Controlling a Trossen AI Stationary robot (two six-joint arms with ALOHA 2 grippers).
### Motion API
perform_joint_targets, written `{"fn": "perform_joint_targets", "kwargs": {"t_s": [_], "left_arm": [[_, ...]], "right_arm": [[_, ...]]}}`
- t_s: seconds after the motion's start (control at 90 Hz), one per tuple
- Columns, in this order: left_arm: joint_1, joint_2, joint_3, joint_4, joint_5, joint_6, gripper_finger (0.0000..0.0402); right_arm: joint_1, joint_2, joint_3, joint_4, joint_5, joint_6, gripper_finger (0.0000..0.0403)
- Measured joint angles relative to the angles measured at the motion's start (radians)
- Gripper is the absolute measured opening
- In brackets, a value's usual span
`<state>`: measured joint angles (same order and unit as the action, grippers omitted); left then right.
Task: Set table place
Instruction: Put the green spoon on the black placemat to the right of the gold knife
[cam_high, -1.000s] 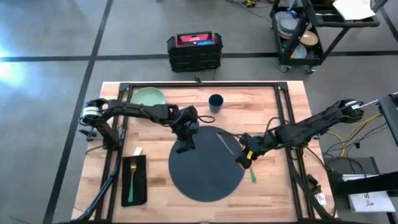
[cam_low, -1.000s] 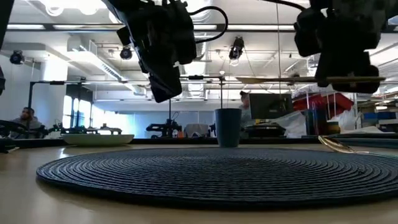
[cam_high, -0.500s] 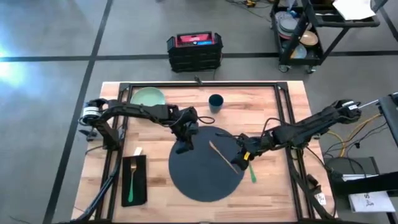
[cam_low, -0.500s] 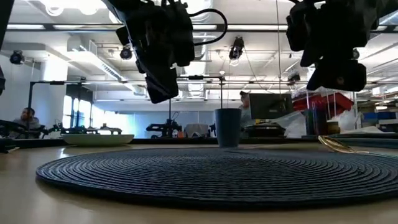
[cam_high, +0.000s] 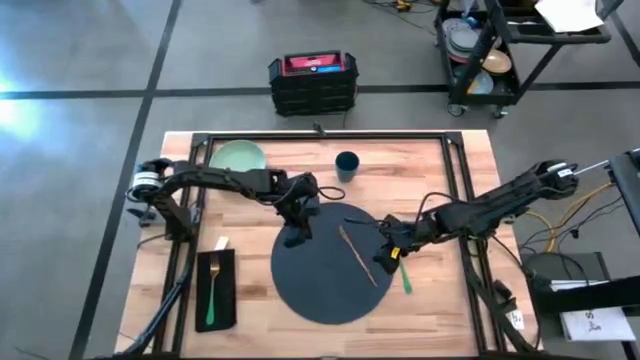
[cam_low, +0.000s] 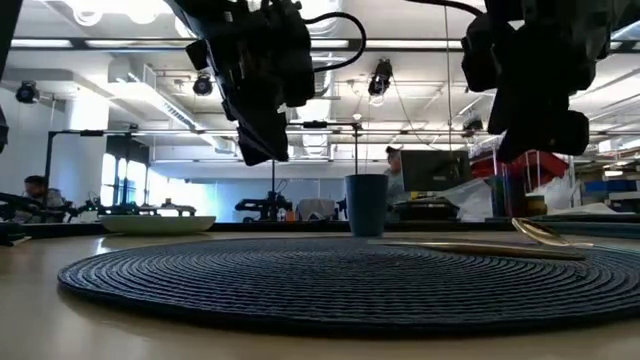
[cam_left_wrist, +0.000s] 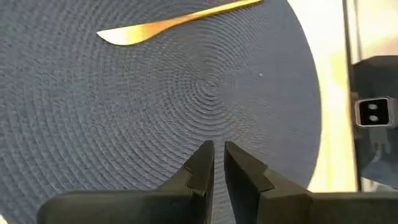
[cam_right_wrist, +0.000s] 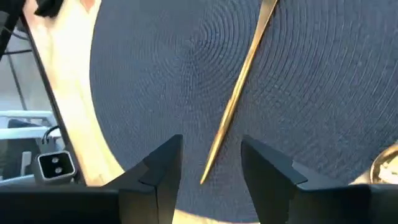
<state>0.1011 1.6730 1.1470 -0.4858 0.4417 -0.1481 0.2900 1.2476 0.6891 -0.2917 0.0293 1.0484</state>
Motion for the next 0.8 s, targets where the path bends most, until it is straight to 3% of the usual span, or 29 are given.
{"fn": "perform_joint_targets", "kwargs": {"t_s": [0.211,0.311,0.456,0.578,0.8], "left_arm": [[-0.08,0.0,-0.077,0.24,-0.048,-0.158,0.0022],[-0.131,0.0,-0.117,0.304,-0.166,-0.257,0.0021],[-0.198,0.0,-0.149,0.311,-0.351,-0.39,0.0021],[-0.237,0.0,-0.153,0.312,-0.377,-0.486,0.0021],[-0.272,-0.001,-0.153,0.312,-0.372,-0.515,0.0021]], "right_arm": [[-0.002,0.008,0.0,-0.076,0.074,0.013,0.0097],[-0.001,0.017,0.0,-0.229,0.108,0.098,0.0063],[0.036,0.024,-0.002,-0.399,0.252,0.241,0.0007],[0.07,0.023,-0.002,-0.436,0.282,0.373,0.0038],[0.154,0.025,-0.002,-0.426,0.277,0.411,0.0135]]}}
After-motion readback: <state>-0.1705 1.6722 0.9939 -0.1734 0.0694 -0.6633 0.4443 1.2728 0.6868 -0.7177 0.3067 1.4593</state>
